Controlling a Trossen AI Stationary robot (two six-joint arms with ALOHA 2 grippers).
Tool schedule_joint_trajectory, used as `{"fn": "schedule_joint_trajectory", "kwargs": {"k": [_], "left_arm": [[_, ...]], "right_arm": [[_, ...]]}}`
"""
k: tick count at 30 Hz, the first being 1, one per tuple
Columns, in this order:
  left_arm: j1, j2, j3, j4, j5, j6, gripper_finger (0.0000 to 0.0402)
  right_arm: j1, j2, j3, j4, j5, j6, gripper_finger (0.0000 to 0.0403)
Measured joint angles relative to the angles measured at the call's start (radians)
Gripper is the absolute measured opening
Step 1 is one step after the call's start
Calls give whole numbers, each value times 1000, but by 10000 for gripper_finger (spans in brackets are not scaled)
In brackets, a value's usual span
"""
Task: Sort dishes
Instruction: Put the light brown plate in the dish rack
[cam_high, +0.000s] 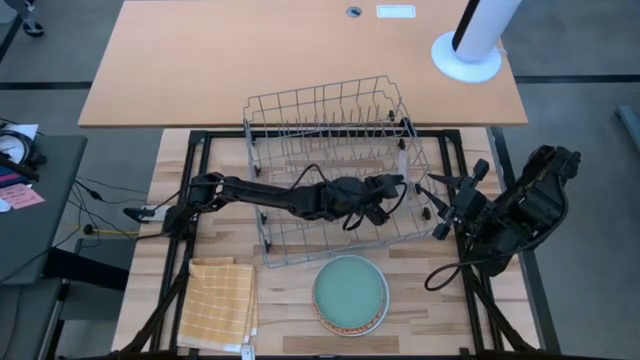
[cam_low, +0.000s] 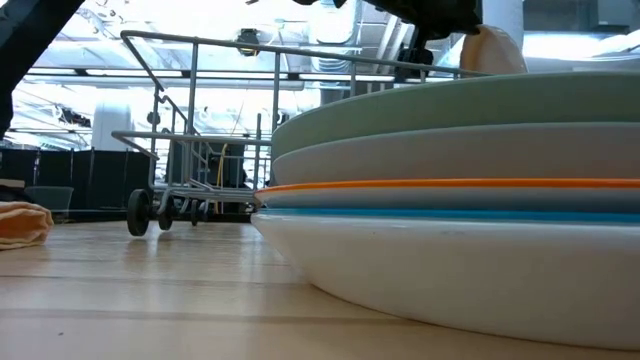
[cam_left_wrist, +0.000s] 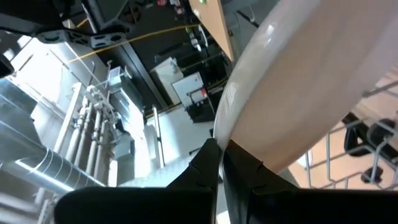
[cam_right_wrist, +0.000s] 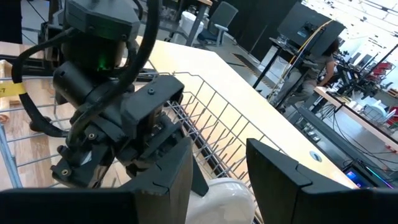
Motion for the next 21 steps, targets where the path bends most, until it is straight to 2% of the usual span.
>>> {"fn": "schedule_joint_trajectory", "kwargs": {"k": [9,21], "left_arm": [[-33,0,0,60,-34,54,0],[-25,0,0,0,-44,-45,0]], "right_arm": [[0,0,0,0,0,0,152],[0,0,0,3,0,0,152]]}}
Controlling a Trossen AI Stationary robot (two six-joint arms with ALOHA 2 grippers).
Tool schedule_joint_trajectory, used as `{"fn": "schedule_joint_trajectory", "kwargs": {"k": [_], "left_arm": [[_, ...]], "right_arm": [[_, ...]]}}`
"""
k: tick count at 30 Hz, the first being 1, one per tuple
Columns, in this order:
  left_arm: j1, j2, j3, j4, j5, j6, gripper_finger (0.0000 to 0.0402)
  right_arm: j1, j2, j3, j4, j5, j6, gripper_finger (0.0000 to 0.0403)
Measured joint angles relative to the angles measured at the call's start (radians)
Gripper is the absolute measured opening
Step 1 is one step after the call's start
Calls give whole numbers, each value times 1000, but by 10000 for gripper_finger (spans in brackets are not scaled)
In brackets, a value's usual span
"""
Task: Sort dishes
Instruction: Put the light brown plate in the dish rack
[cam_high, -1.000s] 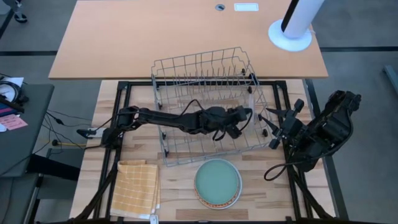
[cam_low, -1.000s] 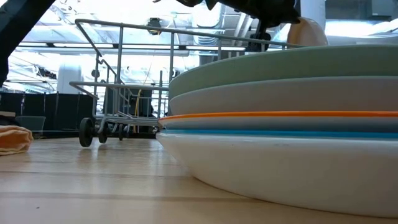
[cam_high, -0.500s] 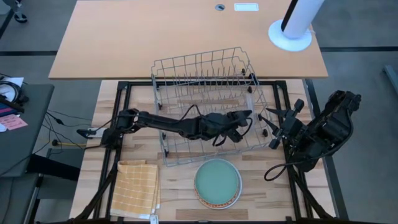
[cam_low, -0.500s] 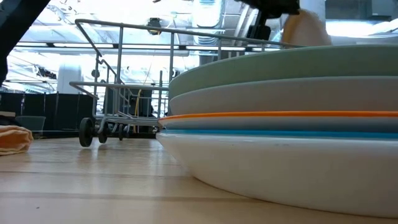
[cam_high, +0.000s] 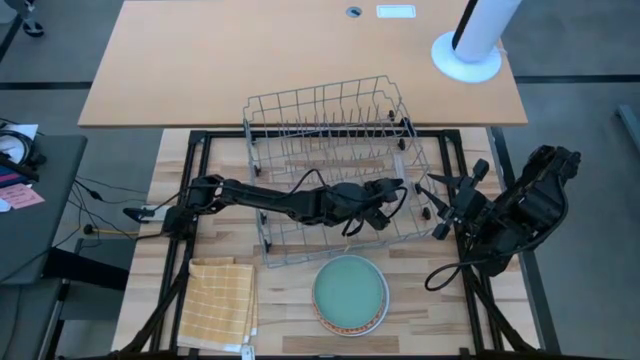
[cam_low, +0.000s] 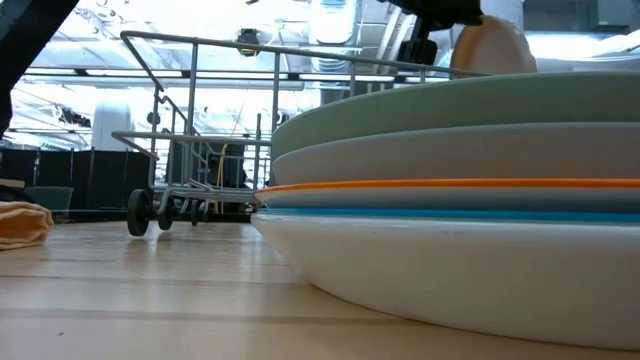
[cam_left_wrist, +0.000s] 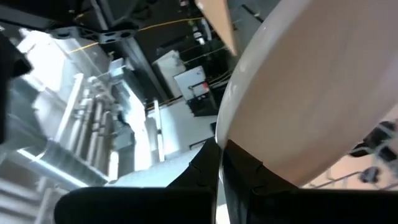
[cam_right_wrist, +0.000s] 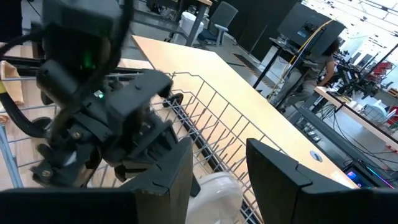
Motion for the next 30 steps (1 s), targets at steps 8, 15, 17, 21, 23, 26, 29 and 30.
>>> {"fn": "schedule_joint_trajectory", "kwargs": {"k": [8,15,17,21,23,26,29,30], "left_arm": [[26,0,0,-96,18,-113,3],[38,0,0,-128,152,-203,31],[38,1,0,-156,162,-216,35],[40,1,0,-198,164,-237,37],[45,1,0,-201,164,-255,37],[55,1,0,-199,163,-281,37],[64,1,0,-217,162,-291,35],[66,1,0,-219,162,-287,32]], "right_arm": [[0,0,0,0,0,0,152],[0,0,0,0,0,0,152],[0,0,0,0,0,0,152],[0,0,0,0,0,-1,152],[0,0,0,0,0,-1,152],[0,0,0,0,0,-1,152],[0,0,0,0,0,-1,152],[0,0,0,0,0,-1,152]]}}
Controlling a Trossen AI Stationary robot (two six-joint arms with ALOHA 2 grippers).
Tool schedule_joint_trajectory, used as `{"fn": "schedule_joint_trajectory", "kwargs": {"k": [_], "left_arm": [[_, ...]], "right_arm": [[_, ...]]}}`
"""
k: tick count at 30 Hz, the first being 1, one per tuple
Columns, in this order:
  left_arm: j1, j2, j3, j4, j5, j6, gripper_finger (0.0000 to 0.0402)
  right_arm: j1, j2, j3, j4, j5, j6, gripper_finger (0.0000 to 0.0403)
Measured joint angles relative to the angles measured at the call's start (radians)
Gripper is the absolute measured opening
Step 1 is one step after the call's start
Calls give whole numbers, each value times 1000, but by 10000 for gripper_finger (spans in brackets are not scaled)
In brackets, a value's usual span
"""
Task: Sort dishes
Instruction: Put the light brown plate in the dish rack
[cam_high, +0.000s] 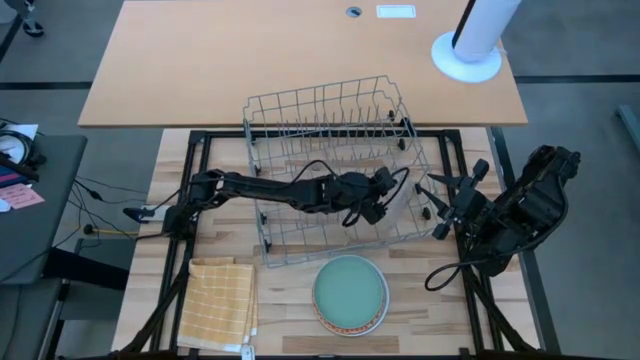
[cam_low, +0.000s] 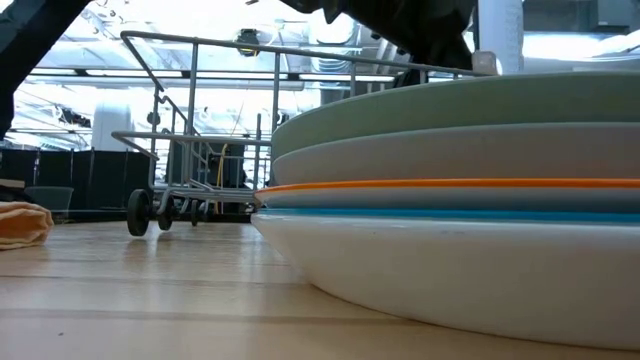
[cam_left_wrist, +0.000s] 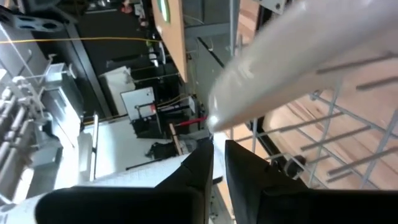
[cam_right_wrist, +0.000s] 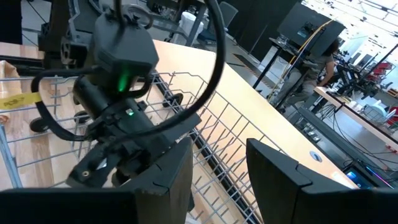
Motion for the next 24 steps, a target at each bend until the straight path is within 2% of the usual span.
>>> {"fn": "schedule_joint_trajectory", "kwargs": {"k": [6,15,21,24], "left_arm": [[4,0,0,-40,0,46,3],[5,0,0,-39,-3,46,3],[5,-1,0,-35,-92,48,2],[5,-16,0,-77,-84,60,7]], "right_arm": [[0,0,0,0,0,-1,152],[0,0,0,0,0,-3,152],[0,0,0,-1,-1,-1,152],[0,0,0,-1,-3,-1,152]]}}
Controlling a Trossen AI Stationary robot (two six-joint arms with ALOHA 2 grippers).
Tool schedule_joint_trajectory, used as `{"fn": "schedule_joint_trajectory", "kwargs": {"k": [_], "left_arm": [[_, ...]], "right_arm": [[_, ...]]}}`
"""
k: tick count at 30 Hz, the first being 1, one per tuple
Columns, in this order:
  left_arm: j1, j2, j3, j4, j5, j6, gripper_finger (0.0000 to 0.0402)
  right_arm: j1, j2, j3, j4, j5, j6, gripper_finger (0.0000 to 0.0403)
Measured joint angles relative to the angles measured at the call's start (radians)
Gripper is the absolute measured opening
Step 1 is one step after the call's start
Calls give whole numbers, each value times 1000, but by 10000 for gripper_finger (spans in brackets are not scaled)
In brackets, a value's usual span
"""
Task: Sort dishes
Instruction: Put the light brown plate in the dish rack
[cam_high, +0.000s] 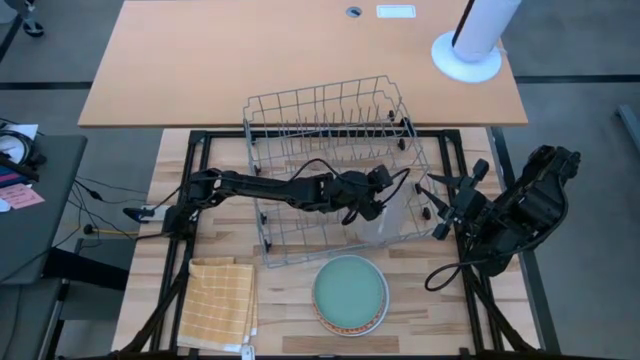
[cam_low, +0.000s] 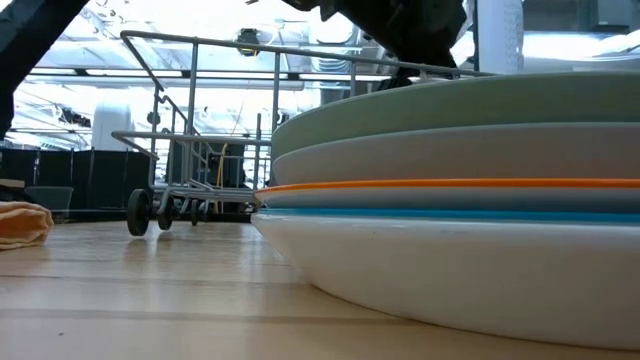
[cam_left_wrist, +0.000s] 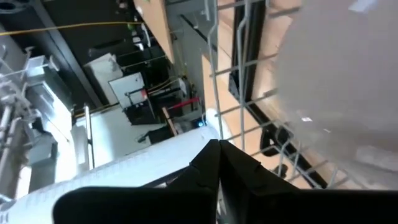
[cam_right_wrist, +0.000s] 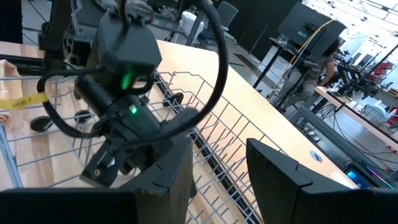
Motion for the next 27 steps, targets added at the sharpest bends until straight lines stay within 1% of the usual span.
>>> {"fn": "schedule_joint_trajectory", "kwargs": {"k": [2,5,8,10,12,16,18,22,25,27], "left_arm": [[0,-3,0,-6,2,-1,11],[5,-2,0,-51,-47,25,19],[16,-25,0,-142,-93,36,25],[22,-60,0,-235,-90,-18,28],[24,-102,0,-336,-45,-88,29],[24,-174,0,-546,90,-219,29],[24,-193,0,-622,115,-240,29],[14,-193,-5,-688,135,-218,29],[13,-178,-40,-673,209,-130,34],[13,-170,-64,-666,221,-81,44]], "right_arm": [[0,0,0,-1,-10,1,152],[0,0,0,-2,-29,1,152],[0,0,0,-2,-45,2,152],[0,0,0,-3,-52,2,152],[1,0,0,-2,-53,2,152],[11,0,0,-3,-54,2,152],[13,0,0,-3,-54,2,152],[12,0,0,-3,-54,2,152],[-1,0,0,-2,-54,1,152],[-6,0,0,-2,-54,1,152]]}}
